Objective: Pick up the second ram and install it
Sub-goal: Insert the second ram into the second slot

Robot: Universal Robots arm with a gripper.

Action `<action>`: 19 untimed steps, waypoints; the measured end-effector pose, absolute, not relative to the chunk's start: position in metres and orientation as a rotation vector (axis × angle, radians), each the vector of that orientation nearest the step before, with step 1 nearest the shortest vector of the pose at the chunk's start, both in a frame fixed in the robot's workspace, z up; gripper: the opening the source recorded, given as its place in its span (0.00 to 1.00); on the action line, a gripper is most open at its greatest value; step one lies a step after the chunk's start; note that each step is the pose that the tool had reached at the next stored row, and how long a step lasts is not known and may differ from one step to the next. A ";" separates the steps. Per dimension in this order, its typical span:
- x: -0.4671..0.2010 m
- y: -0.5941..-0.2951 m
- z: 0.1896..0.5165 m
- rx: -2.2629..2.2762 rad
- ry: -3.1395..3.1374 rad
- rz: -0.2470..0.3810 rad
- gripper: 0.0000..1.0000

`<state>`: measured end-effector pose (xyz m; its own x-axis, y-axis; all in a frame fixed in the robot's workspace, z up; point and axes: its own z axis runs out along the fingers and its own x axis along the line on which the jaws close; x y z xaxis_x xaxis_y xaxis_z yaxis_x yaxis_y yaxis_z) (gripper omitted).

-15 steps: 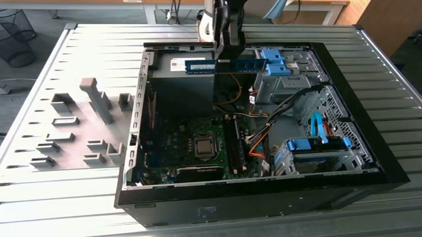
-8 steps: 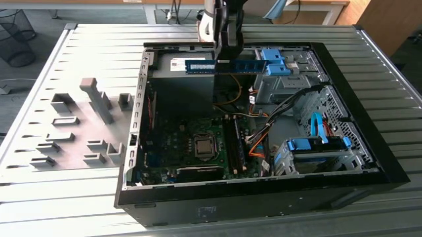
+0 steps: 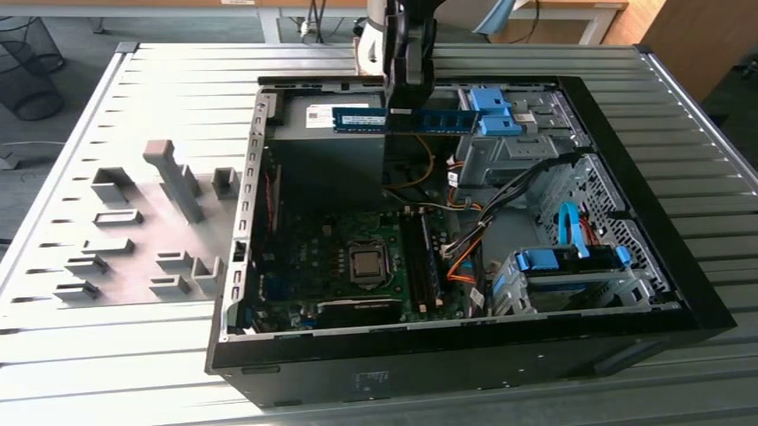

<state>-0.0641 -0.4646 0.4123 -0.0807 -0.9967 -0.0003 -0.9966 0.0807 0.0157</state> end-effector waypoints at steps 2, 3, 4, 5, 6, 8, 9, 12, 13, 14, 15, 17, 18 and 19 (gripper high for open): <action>-0.064 -0.465 0.412 2.123 -2.302 -0.018 0.14; -0.064 -0.465 0.412 2.123 -2.302 -0.018 0.14; -0.064 -0.465 0.412 2.123 -2.302 -0.018 0.14; -0.064 -0.465 0.412 2.123 -2.302 -0.018 0.14; -0.064 -0.465 0.412 2.123 -2.302 -0.018 0.14; -0.064 -0.465 0.412 2.121 -2.303 -0.018 0.14; -0.064 -0.465 0.412 2.117 -2.306 -0.017 0.14; -0.064 -0.465 0.412 2.099 -2.322 -0.017 0.14; -0.064 -0.465 0.411 2.091 -2.329 -0.017 0.14; -0.064 -0.465 0.411 2.081 -2.338 -0.017 0.14; -0.064 -0.465 0.411 2.071 -2.348 -0.017 0.14; -0.064 -0.465 0.411 2.052 -2.364 -0.017 0.14; -0.064 -0.465 0.411 2.043 -2.372 -0.017 0.14; -0.064 -0.465 0.410 2.035 -2.379 -0.017 0.14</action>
<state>-0.0641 -0.4646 0.4105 -0.1550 -0.9879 0.0010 -0.9878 0.1550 0.0156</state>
